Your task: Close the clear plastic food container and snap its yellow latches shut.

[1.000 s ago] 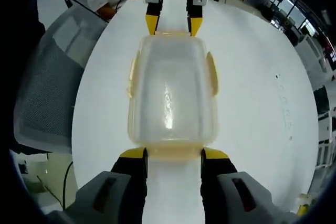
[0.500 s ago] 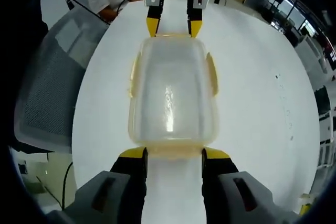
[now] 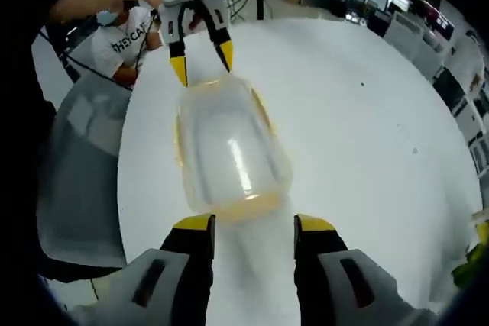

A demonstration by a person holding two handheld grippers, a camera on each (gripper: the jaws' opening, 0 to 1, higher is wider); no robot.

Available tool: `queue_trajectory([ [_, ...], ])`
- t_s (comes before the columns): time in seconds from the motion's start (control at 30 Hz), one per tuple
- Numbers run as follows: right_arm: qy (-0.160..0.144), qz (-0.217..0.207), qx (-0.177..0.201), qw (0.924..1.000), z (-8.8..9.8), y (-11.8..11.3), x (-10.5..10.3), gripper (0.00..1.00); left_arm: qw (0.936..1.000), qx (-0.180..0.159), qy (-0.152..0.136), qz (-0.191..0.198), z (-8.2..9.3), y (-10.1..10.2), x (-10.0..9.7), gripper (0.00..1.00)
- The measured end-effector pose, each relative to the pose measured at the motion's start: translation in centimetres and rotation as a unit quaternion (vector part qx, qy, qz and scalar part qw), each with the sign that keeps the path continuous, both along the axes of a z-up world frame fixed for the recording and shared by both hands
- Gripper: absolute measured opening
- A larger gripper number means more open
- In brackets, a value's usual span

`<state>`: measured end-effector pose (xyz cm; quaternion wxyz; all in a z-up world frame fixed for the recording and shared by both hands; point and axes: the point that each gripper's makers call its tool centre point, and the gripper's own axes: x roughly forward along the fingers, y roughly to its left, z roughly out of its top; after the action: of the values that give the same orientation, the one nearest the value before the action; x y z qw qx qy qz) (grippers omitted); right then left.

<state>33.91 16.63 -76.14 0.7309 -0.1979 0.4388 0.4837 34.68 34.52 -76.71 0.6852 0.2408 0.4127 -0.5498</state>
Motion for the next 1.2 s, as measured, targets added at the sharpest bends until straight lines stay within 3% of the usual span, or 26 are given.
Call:
queue_trajectory([
  [0.07,0.019,-0.034,0.024,0.9989,0.1,0.5,-0.1,0.34,0.9973,-0.028,0.036,0.058,0.1,0.0,0.0,0.35],
  [0.13,0.031,-0.063,0.044,0.9965,0.2,0.7,0.1,0.34,0.9926,-0.048,0.053,0.098,0.1,0.0,0.1,0.31],
  [0.2,0.034,-0.091,0.051,0.994,0.0,0.7,0.3,0.36,0.9838,-0.069,0.071,0.149,0.0,0.1,0.5,0.3],
  [0.3,0.047,-0.127,0.069,0.9884,-0.2,0.8,0.2,0.37,0.9657,-0.101,0.102,0.216,-0.3,0.3,0.8,0.3],
  [0.43,0.048,-0.14,0.075,0.9861,-0.8,0.7,-0.1,0.37,0.9415,-0.136,0.126,0.281,-0.2,0.5,1.1,0.31],
  [0.47,0.052,-0.144,0.077,0.9853,-0.9,0.8,-0.3,0.36,0.9395,-0.139,0.127,0.286,-0.2,0.5,1.1,0.31],
  [0.57,0.054,-0.156,0.083,0.9828,-1.2,0.9,-0.5,0.36,0.9417,-0.133,0.12,0.285,-0.7,0.3,0.7,0.31],
  [0.63,0.065,-0.187,0.108,0.9743,-1.0,1.4,-0.4,0.35,0.938,-0.128,0.124,0.297,-1.2,0.1,0.3,0.3],
  [0.7,0.06,-0.194,0.104,0.9736,-1.2,1.2,-0.2,0.34,0.9366,-0.13,0.126,0.3,-1.4,-0.1,-0.1,0.3],
  [0.83,0.067,-0.201,0.095,0.9728,-2.0,1.2,-0.6,0.35,0.927,-0.152,0.124,0.319,-1.2,-0.7,-0.2,0.24],
  [0.87,0.071,-0.207,0.107,0.9699,-1.8,1.5,-0.7,0.33,0.926,-0.156,0.122,0.321,-1.1,-0.8,-0.2,0.23],
  [0.97,0.079,-0.221,0.119,0.9647,-1.9,1.7,-0.8,0.3,0.929,-0.15,0.106,0.321,-1.4,-1.0,-0.3,0.23],
  [1.03,0.076,-0.225,0.122,0.9637,-1.8,1.7,-0.9,0.29,0.9213,-0.152,0.114,0.339,-1.5,-0.9,0.0,0.22],
  [1.2,0.079,-0.232,0.133,0.9604,-1.9,1.8,-0.8,0.27,0.9244,-0.145,0.105,0.337,-1.4,-1.1,-0.1,0.21],
])
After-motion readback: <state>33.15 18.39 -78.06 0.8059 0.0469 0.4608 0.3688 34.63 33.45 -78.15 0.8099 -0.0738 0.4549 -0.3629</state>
